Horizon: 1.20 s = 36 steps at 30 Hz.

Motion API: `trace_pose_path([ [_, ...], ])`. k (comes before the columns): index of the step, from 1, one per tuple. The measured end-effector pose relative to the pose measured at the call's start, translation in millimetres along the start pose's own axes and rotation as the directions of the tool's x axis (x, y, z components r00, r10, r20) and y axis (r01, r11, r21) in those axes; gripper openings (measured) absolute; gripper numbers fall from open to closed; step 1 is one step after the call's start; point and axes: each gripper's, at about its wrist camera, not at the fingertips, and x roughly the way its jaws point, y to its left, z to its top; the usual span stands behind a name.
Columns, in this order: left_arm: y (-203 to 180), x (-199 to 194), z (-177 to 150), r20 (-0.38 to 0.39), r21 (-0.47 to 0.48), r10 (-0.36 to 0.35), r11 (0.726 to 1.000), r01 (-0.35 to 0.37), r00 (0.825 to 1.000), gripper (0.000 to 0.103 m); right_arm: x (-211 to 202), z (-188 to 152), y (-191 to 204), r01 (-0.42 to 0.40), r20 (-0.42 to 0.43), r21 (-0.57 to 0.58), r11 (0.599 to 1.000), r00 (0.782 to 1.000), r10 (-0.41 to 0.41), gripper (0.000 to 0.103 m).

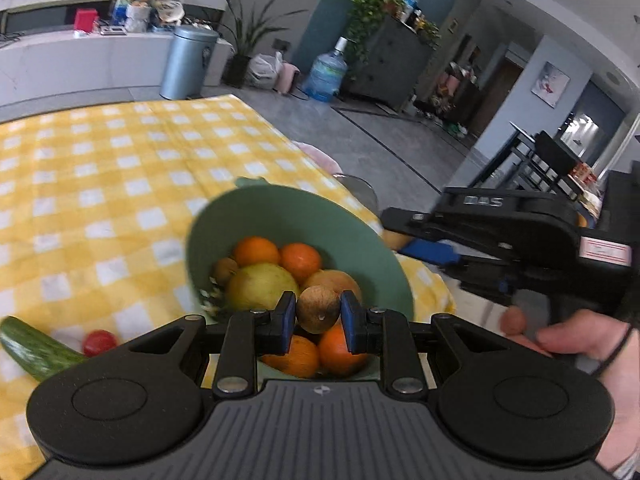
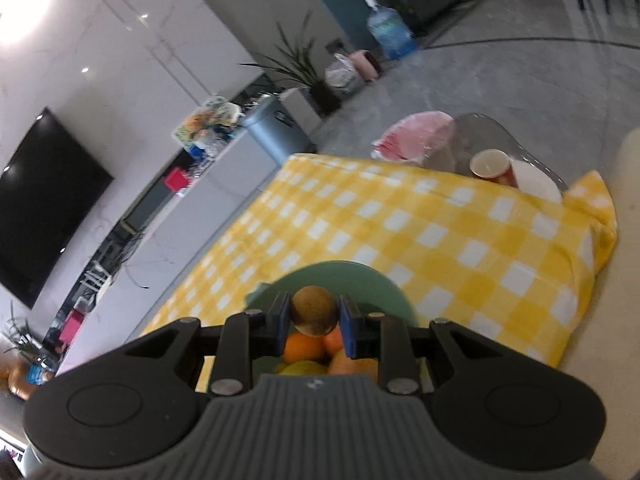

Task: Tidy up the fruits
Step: 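Open both grippers over the colander to drop the two kiwis, then close the left gripper on the green cucumber while the right gripper moves toward the cherry tomato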

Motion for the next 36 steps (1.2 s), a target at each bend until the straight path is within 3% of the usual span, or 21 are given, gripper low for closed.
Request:
trace_pose_path([
  [9,-2,14,-10,-0.042,0.017,-0.015,1.0,0.016,0.999,0.026,26,-6,-12,0.006,-0.035,0.038,0.999,0.999,-0.005,0.026],
  [10,-4,13,-11,-0.042,0.021,-0.014,1.0,0.015,0.999,0.026,27,-6,-13,0.011,-0.03,0.046,0.999,0.999,-0.01,0.037],
  [11,-5,13,-12,-0.043,0.024,-0.017,1.0,0.018,0.999,0.026,27,-5,-15,0.02,-0.024,0.055,0.998,1.0,-0.019,0.04],
  [22,-30,43,-7,-0.079,0.067,-0.073,0.995,0.079,0.994,0.026,10,5,-28,-0.017,0.048,0.134,0.991,0.999,0.011,0.046],
  [26,-41,56,-4,-0.092,0.121,-0.036,0.991,0.047,0.995,0.026,14,5,-31,-0.012,0.028,0.138,0.99,1.0,0.008,0.046],
  [30,-44,64,-1,-0.102,0.114,-0.023,0.993,0.035,0.994,0.027,13,5,-31,-0.017,0.028,0.134,0.991,1.0,0.013,0.046],
  [32,-45,62,-3,-0.097,0.117,-0.011,0.993,0.022,0.995,0.034,14,5,-32,-0.017,0.025,0.135,0.991,1.0,0.014,0.046],
  [36,-38,52,-3,-0.059,0.093,0.012,0.996,-0.006,0.998,0.061,14,5,-32,-0.014,0.025,0.138,0.99,1.0,0.011,0.046],
])
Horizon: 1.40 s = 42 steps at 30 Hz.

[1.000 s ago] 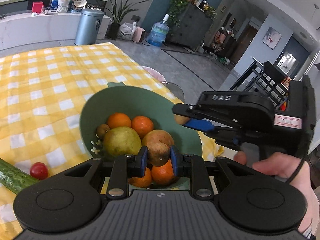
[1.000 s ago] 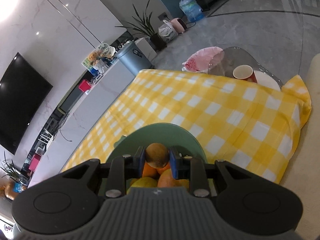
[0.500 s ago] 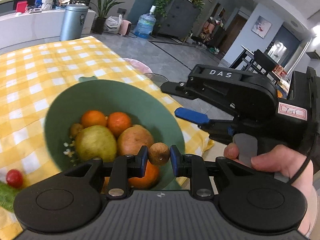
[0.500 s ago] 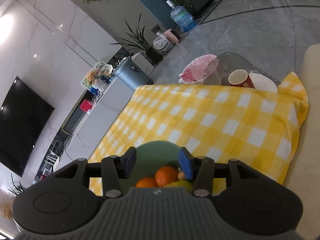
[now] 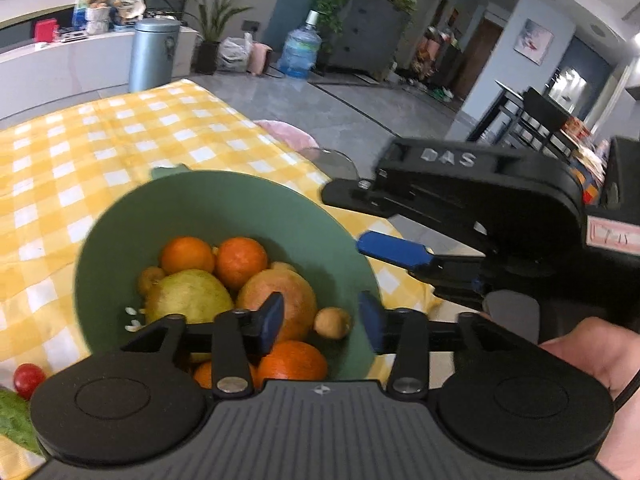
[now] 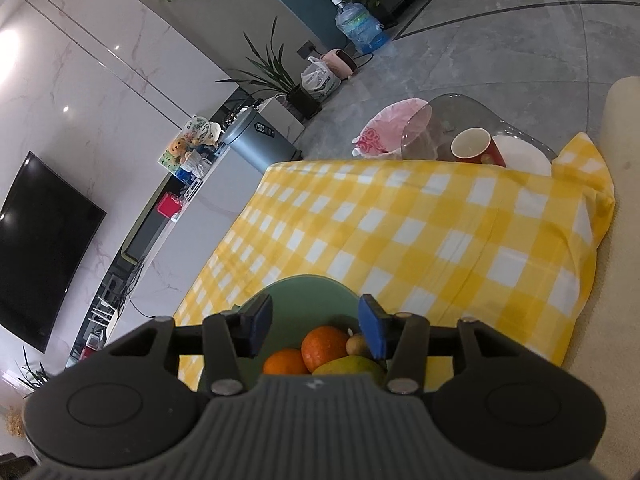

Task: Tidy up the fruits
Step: 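Close the left gripper on the green cucumber while the right gripper moves toward the cherry tomato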

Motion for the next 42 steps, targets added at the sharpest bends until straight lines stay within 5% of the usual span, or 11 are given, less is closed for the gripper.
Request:
trace_pose_path([
  [9,23,-49,-1,0.074,-0.097,0.05,0.994,-0.043,0.996,0.08,1,-6,10,-0.018,-0.01,-0.042,0.999,1.0,0.018,0.047],
  [20,62,-112,-11,0.105,-0.268,0.245,0.94,-0.209,0.964,0.08,5,-28,58,-0.078,-0.083,-0.186,0.979,0.995,0.064,0.047],
  [23,83,-124,-19,0.049,-0.347,0.367,0.878,-0.329,0.929,0.08,6,-38,74,-0.139,-0.139,-0.229,0.963,0.984,0.109,0.047],
  [25,107,-124,-29,-0.073,-0.442,0.436,0.792,-0.42,0.897,0.079,10,-48,86,-0.203,-0.201,-0.271,0.941,0.968,0.151,0.046],
  [27,131,-120,-40,-0.179,-0.534,0.449,0.703,-0.47,0.875,0.074,12,-60,100,-0.245,-0.247,-0.315,0.917,0.954,0.17,0.046],
  [31,158,-113,-61,-0.267,-0.634,0.443,0.589,-0.502,0.856,0.073,15,-82,123,-0.282,-0.305,-0.376,0.883,0.937,0.17,0.045],
  [37,179,-95,-71,-0.334,-0.687,0.437,0.494,-0.533,0.835,0.074,23,-95,134,-0.291,-0.346,-0.409,0.865,0.926,0.148,0.045],
  [42,174,-88,-60,-0.381,-0.668,0.481,0.447,-0.595,0.79,0.074,23,-90,128,-0.271,-0.339,-0.396,0.877,0.931,0.135,0.045],
])
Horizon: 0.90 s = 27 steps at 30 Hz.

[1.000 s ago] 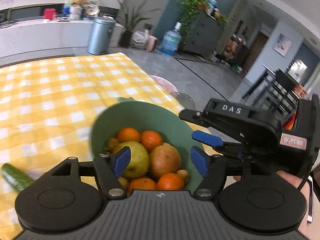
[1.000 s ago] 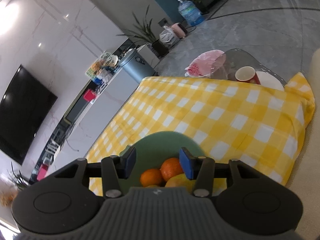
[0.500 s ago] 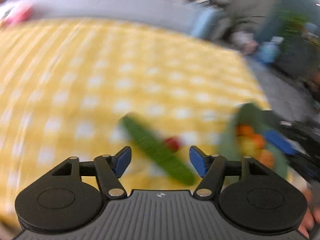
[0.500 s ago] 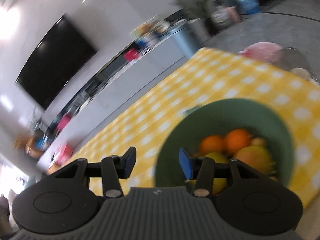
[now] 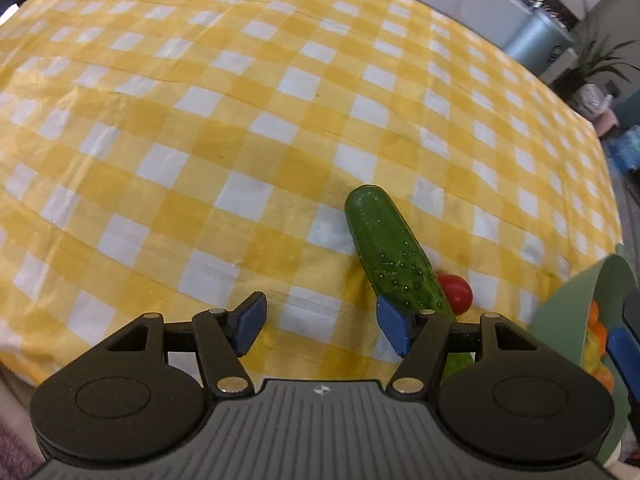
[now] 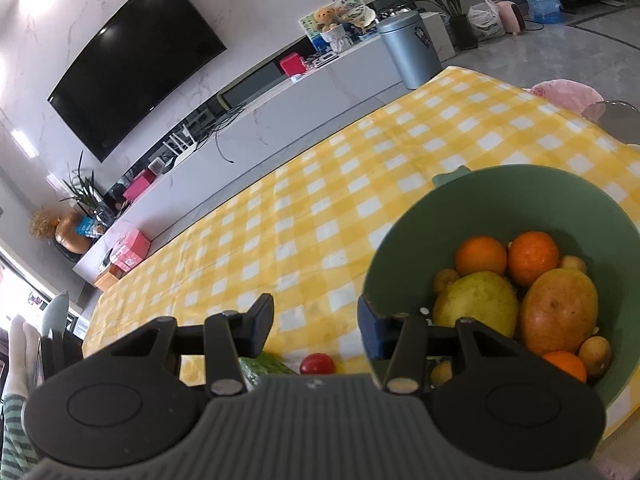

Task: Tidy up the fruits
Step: 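Close the left gripper on the green cucumber while the right gripper moves toward the cherry tomato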

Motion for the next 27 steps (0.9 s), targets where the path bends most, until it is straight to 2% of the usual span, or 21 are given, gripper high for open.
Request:
trace_pose_path([
  [7,-13,-4,-11,0.027,-0.011,0.081,0.997,-0.081,0.996,0.072,-2,1,-6,-0.017,0.002,0.02,1.0,1.0,0.016,0.045],
  [15,-31,-21,-21,0.089,0.01,0.081,0.997,-0.082,0.993,0.072,-5,3,-14,-0.039,0.011,0.049,0.998,0.999,0.039,0.045],
  [20,-40,-14,-17,0.078,-0.055,0.04,0.998,-0.036,0.996,0.073,-7,4,-21,-0.053,0.017,0.072,0.996,0.998,0.052,0.045],
  [23,-53,-2,-13,0.074,-0.045,0.069,0.997,-0.066,0.995,0.075,-8,5,-25,-0.059,0.017,0.09,0.994,0.998,0.057,0.045],
  [27,-59,2,-13,0.072,-0.125,0.12,0.986,-0.11,0.99,0.072,-8,5,-29,-0.064,0.017,0.101,0.993,0.998,0.063,0.045],
])
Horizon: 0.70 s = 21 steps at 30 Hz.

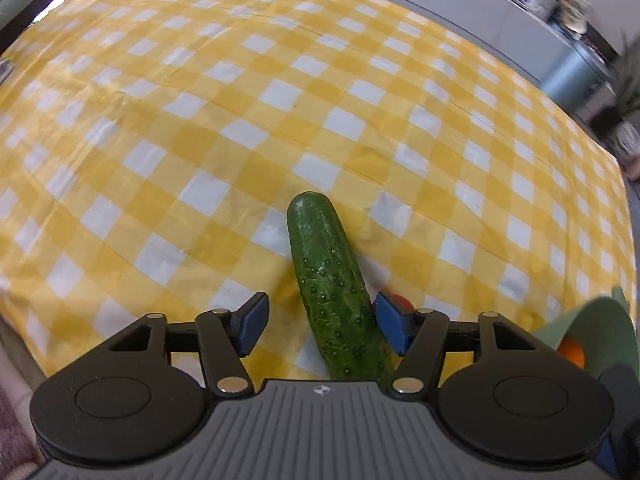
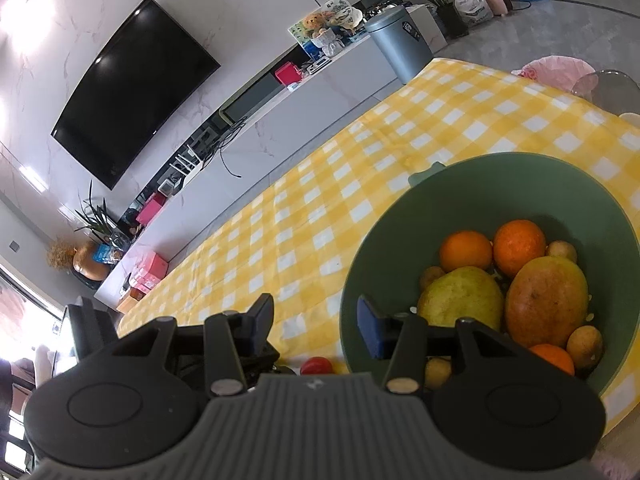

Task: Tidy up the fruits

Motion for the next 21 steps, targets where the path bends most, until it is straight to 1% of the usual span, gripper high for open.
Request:
trace_pose_path([
  [2,-5,5,1,0.002,-0.001,0.032,0.999,-0.032,0.999,0.072,1,1,-2,-0.007,-0.002,0.01,1.0,1.0,0.007,0.045],
  [5,-7,9,2,-0.005,-0.044,0.057,0.997,-0.058,0.998,0.072,1,1,-3,-0.013,-0.005,0.015,1.0,1.0,0.013,0.045],
  [7,-7,10,2,0.004,-0.061,0.063,0.996,-0.063,0.998,0.068,0,1,-5,-0.018,-0.005,0.019,1.0,1.0,0.018,0.045],
  [8,-6,10,2,0.009,-0.074,0.046,0.996,-0.045,0.999,0.057,0,1,-6,-0.017,-0.004,0.023,1.0,1.0,0.017,0.045],
  [9,-3,10,2,0.012,-0.095,0.01,0.995,-0.009,1.0,0.044,0,2,-7,-0.015,-0.003,0.028,0.999,1.0,0.015,0.045],
  [10,1,8,2,0.01,-0.127,-0.015,0.992,0.016,1.0,0.044,0,1,-8,-0.013,-0.003,0.031,0.999,1.0,0.013,0.045],
  [11,3,8,2,0.007,-0.147,-0.016,0.989,0.017,1.0,0.044,-1,1,-9,-0.012,-0.002,0.035,0.999,1.0,0.012,0.045],
  [14,6,8,3,0.004,-0.118,-0.037,0.992,0.037,0.999,0.043,-2,2,-12,-0.01,0.003,0.047,0.999,1.0,0.01,0.045],
  [17,20,2,3,0.002,-0.147,-0.099,0.984,0.098,0.995,0.043,-3,1,-12,-0.011,0.004,0.052,0.999,1.0,0.011,0.045],
  [18,24,-3,2,0.01,-0.145,-0.11,0.983,0.11,0.994,0.043,-3,0,-11,-0.011,0.003,0.051,0.999,1.0,0.01,0.045],
  [21,34,-16,0,0.051,-0.069,-0.113,0.991,0.117,0.992,0.043,-2,0,-9,-0.007,-0.003,0.043,0.999,1.0,0.008,0.045],
])
